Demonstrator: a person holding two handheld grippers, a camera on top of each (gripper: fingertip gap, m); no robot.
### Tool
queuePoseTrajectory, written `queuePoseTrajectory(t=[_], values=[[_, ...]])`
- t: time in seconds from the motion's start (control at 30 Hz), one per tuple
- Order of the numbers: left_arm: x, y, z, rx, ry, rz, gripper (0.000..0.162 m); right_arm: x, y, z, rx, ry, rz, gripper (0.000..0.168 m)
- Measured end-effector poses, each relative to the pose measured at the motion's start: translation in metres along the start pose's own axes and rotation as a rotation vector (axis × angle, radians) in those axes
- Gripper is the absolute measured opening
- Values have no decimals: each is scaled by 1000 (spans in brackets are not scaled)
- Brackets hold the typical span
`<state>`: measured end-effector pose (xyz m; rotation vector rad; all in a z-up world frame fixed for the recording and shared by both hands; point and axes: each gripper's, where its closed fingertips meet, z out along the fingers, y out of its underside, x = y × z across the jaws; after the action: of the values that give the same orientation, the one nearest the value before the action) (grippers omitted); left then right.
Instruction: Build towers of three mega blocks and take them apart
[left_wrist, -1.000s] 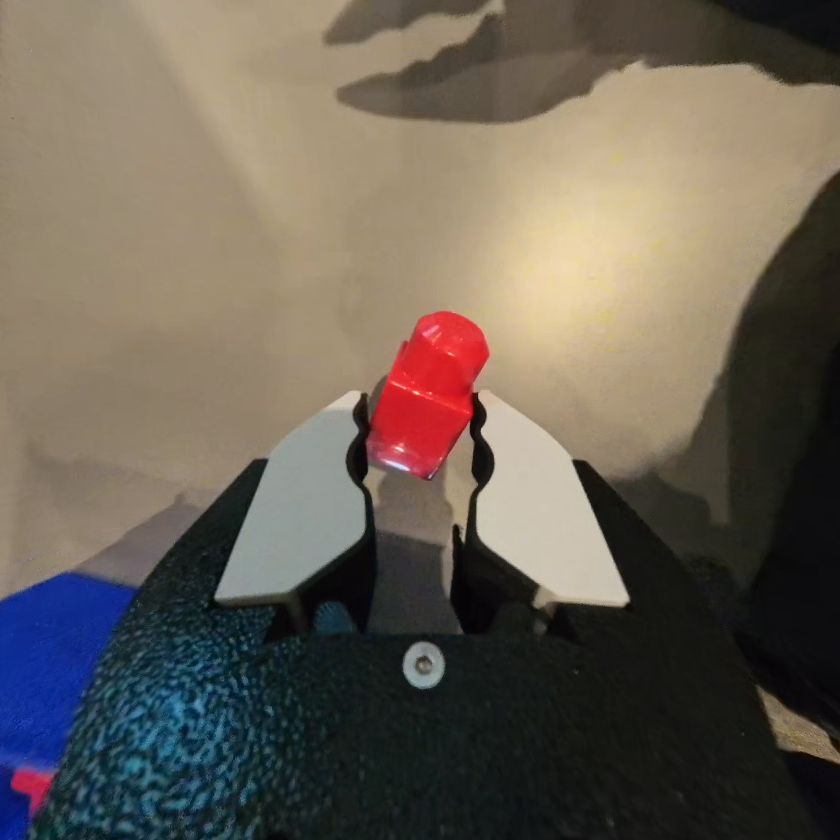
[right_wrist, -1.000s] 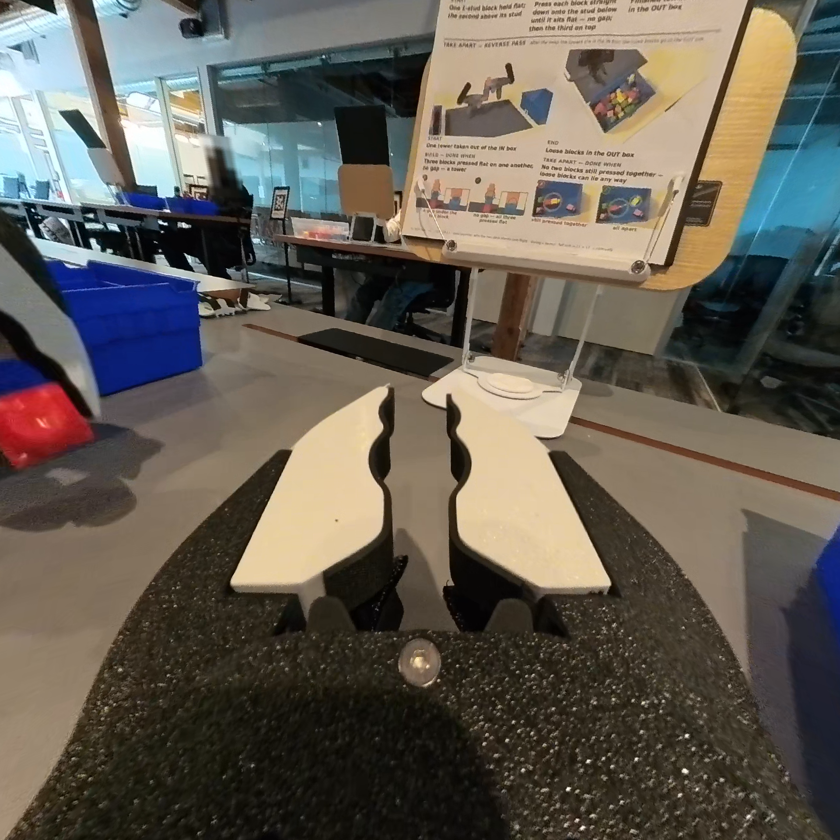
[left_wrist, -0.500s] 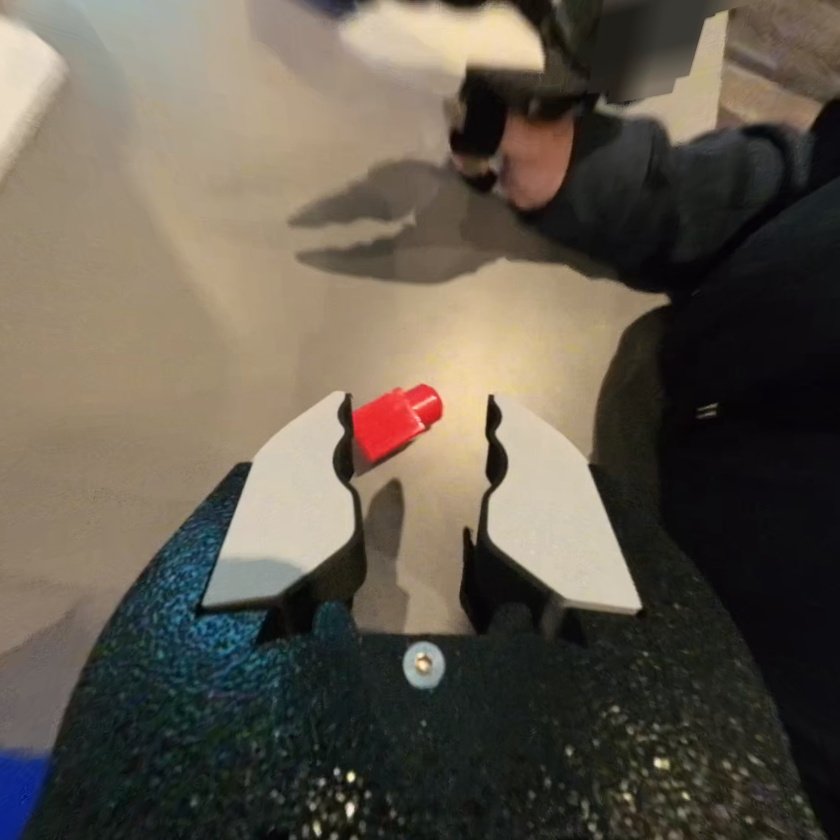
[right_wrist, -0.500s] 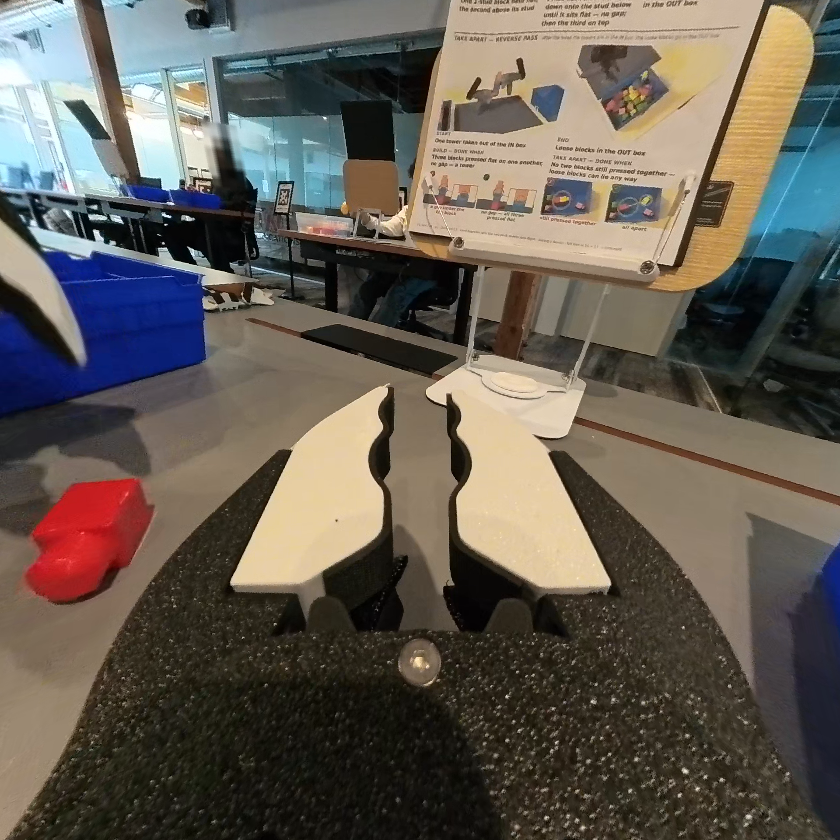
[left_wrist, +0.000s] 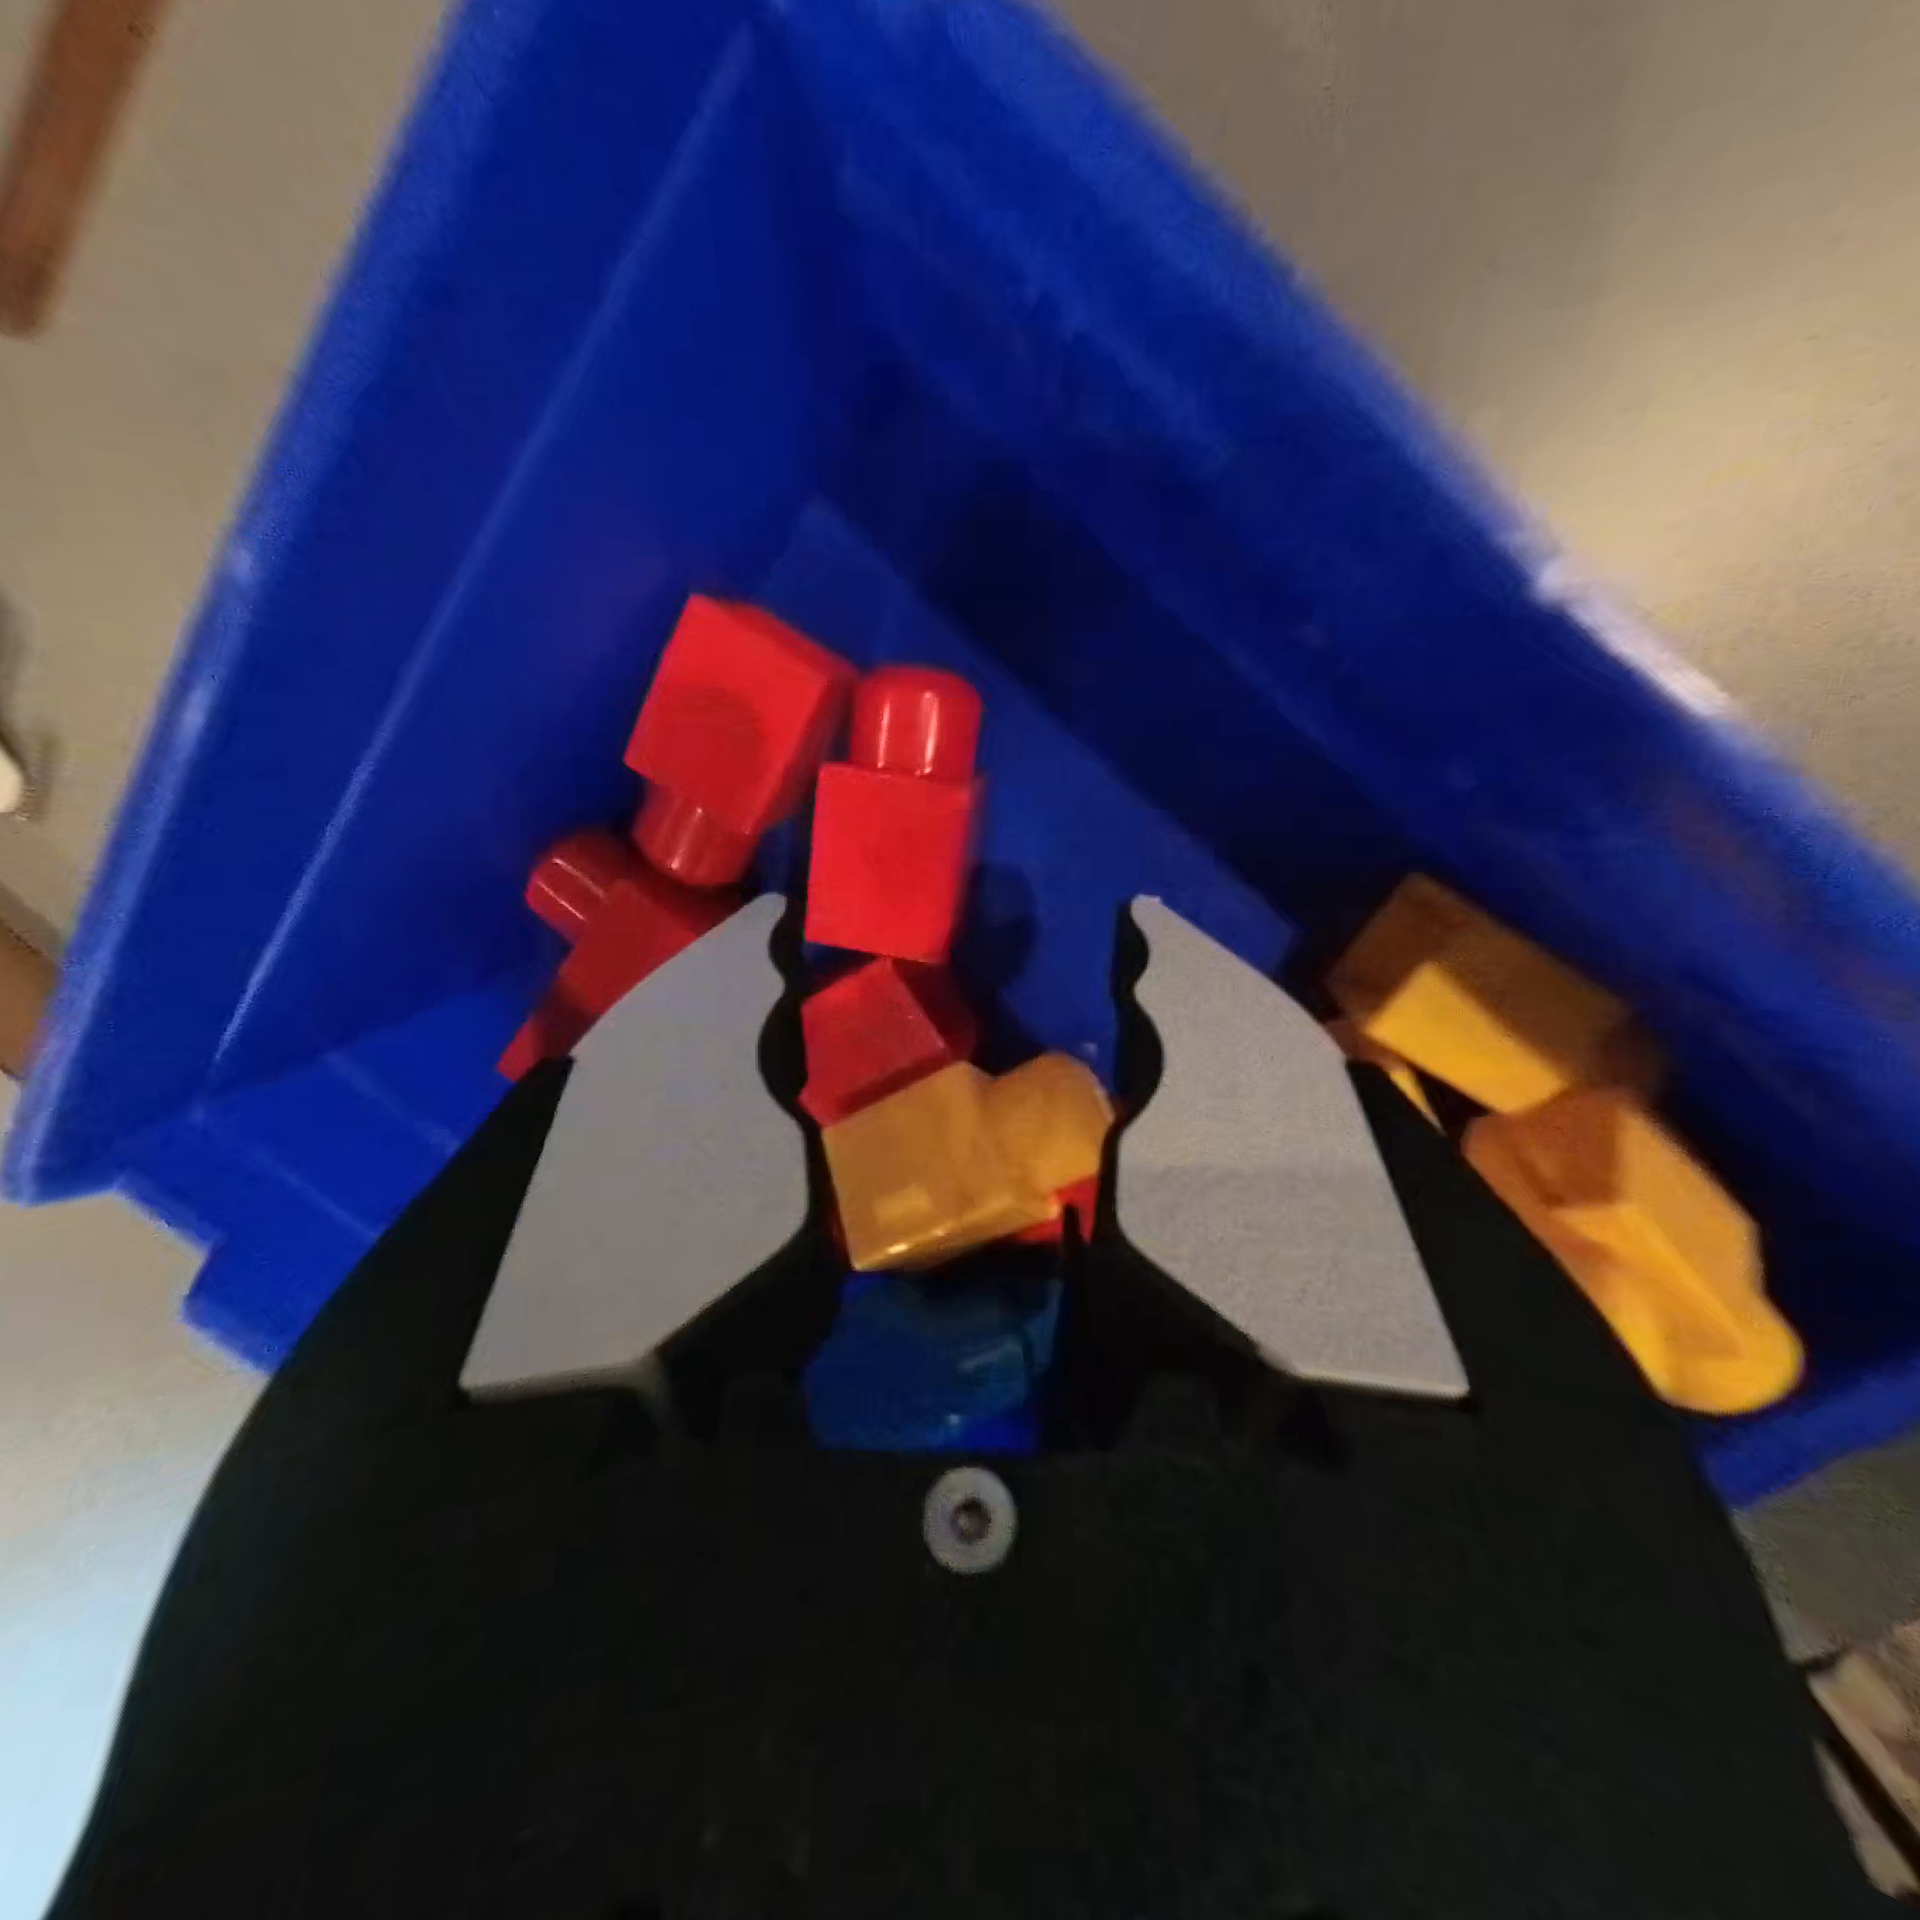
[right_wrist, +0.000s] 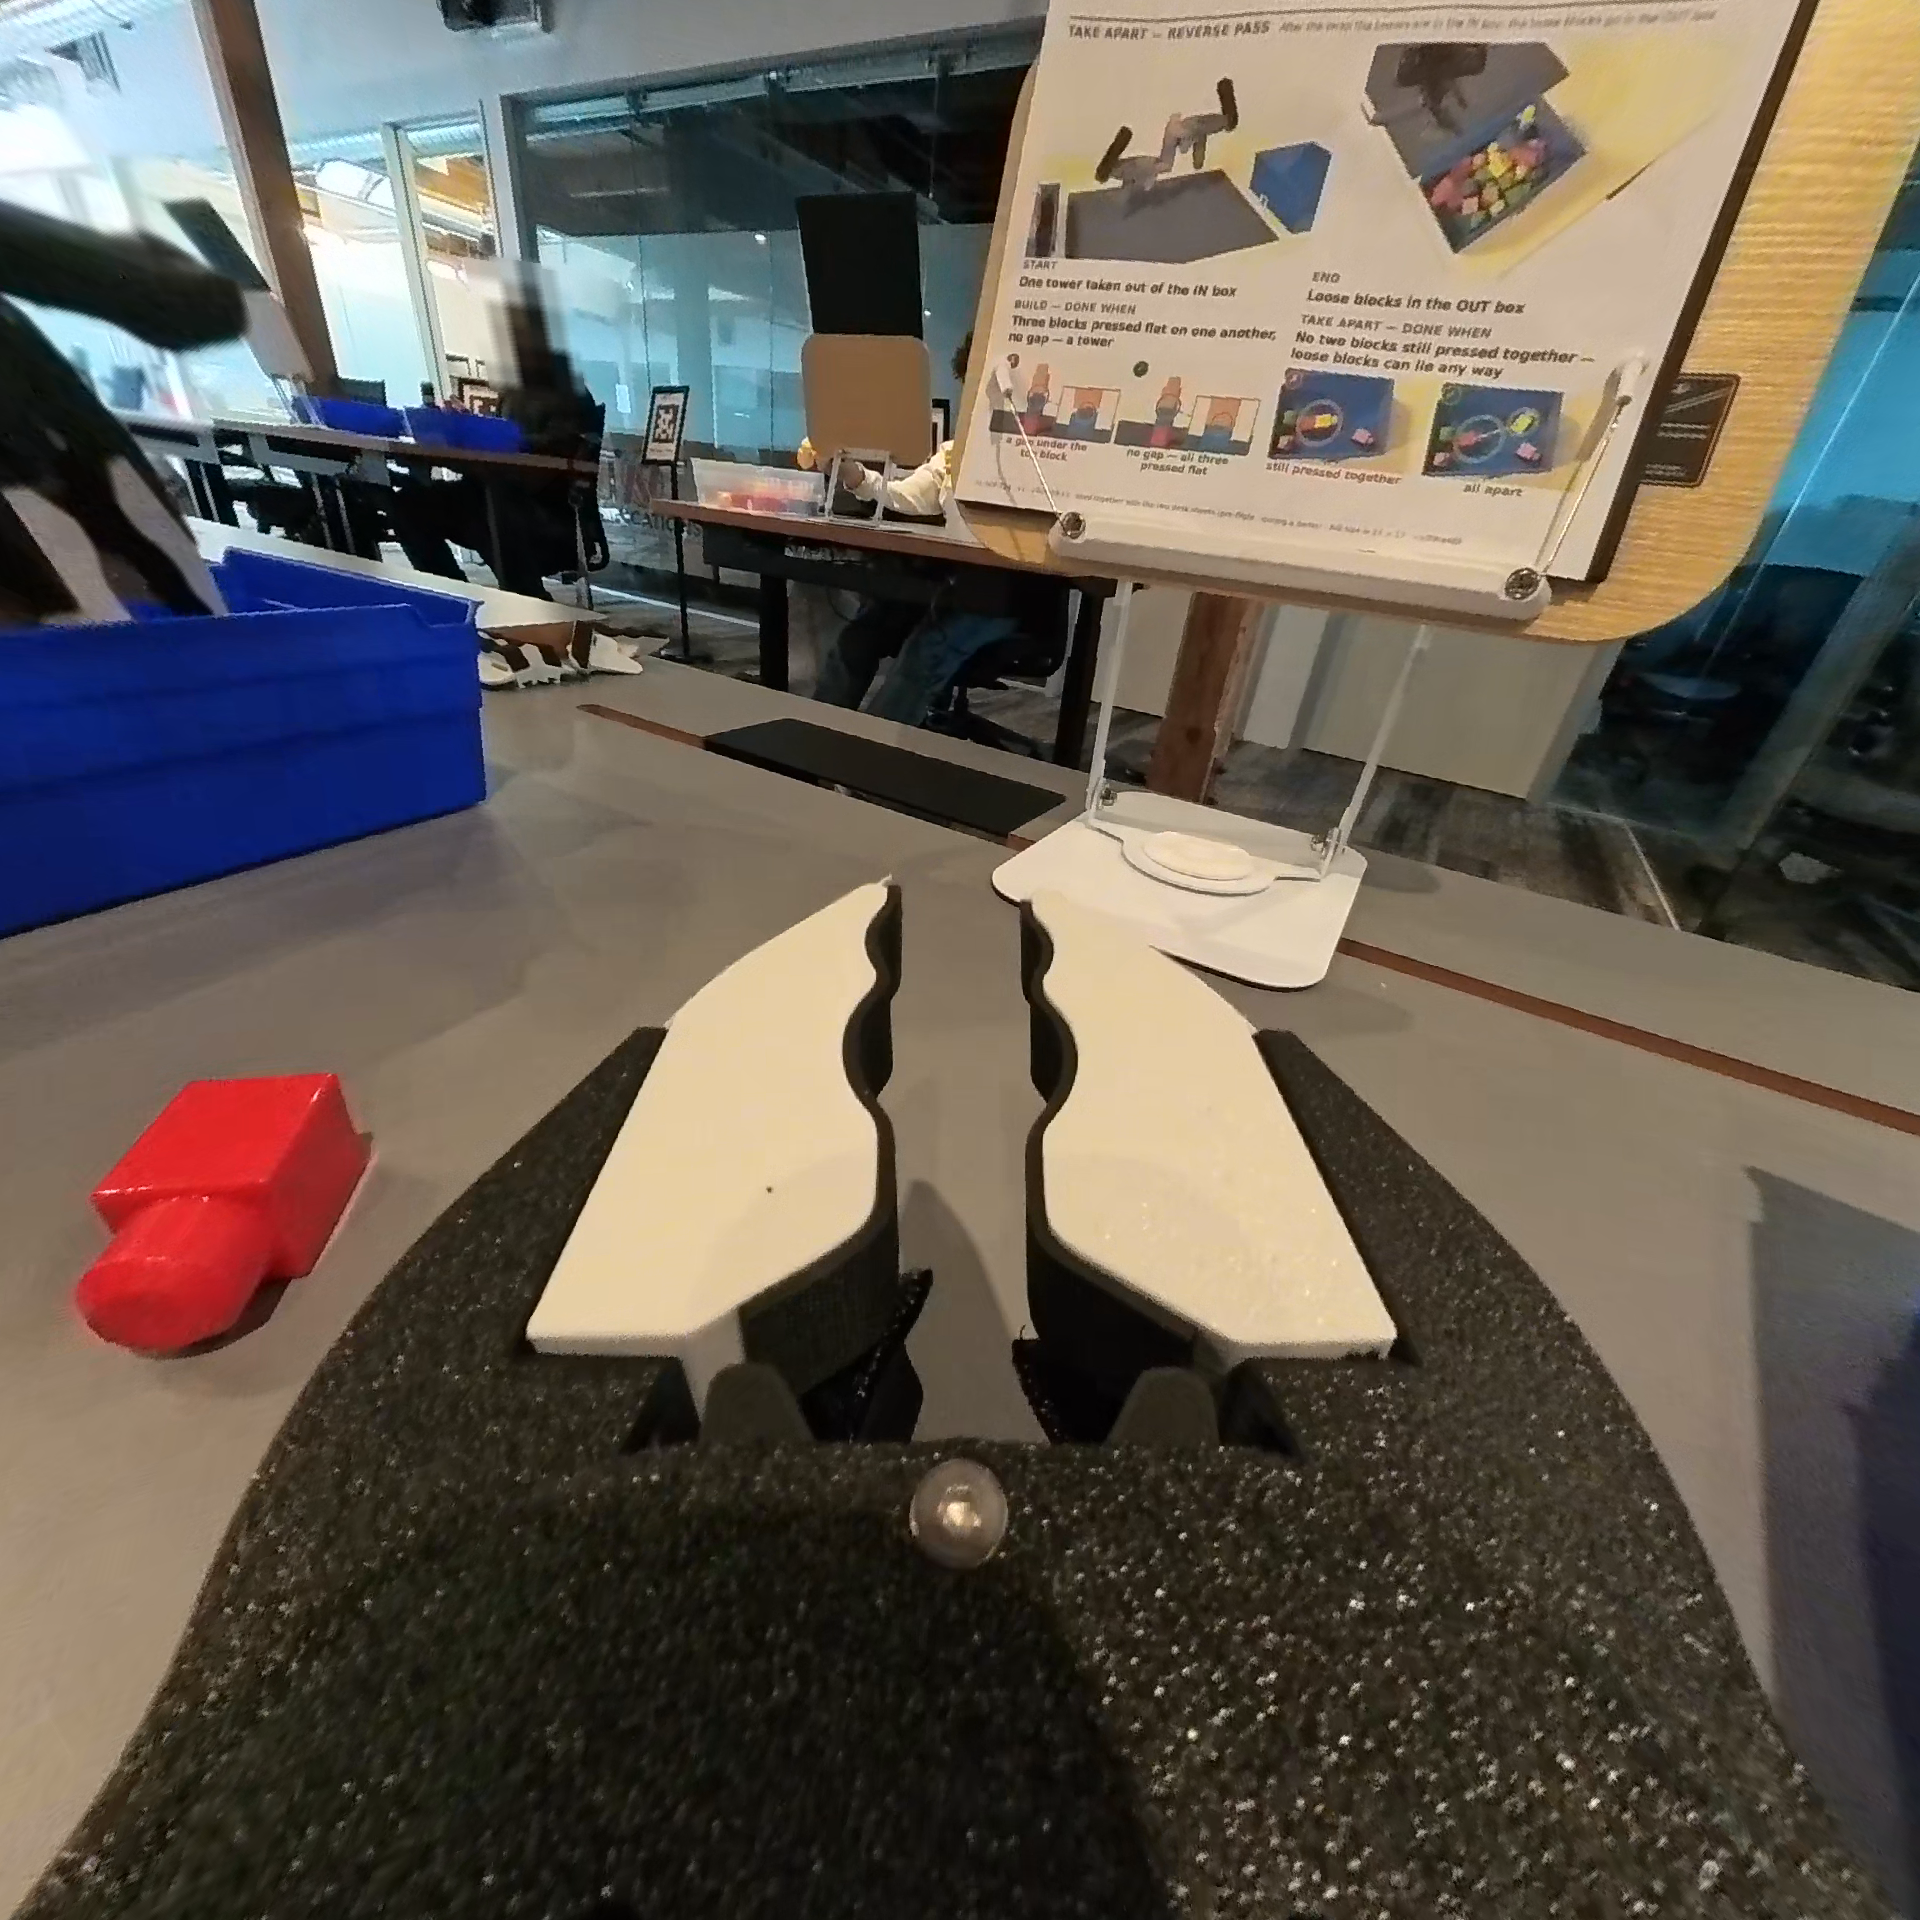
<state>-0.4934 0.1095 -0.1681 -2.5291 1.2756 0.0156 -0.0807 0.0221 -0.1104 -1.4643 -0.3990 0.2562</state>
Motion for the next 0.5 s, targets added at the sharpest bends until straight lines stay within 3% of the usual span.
queuePoseTrajectory(t=[0.2, 0.3, 0.4, 0.5], values=[[-13, 15, 37, -155, 16, 6, 58, -1, 1, 0, -6, -3, -9, 21], [-5, 9, 43, -130, 87, 0, 35, -1, 1, 1, -6, -5, -10, 21], [-7, 8, 33, -128, 62, -15, 35, -1, 1, 1, -8, -4, -9, 21], [-11, -9, -6, -24, -49, -19, 35, -1, 0, 0, -2, -3, -8, 21]])
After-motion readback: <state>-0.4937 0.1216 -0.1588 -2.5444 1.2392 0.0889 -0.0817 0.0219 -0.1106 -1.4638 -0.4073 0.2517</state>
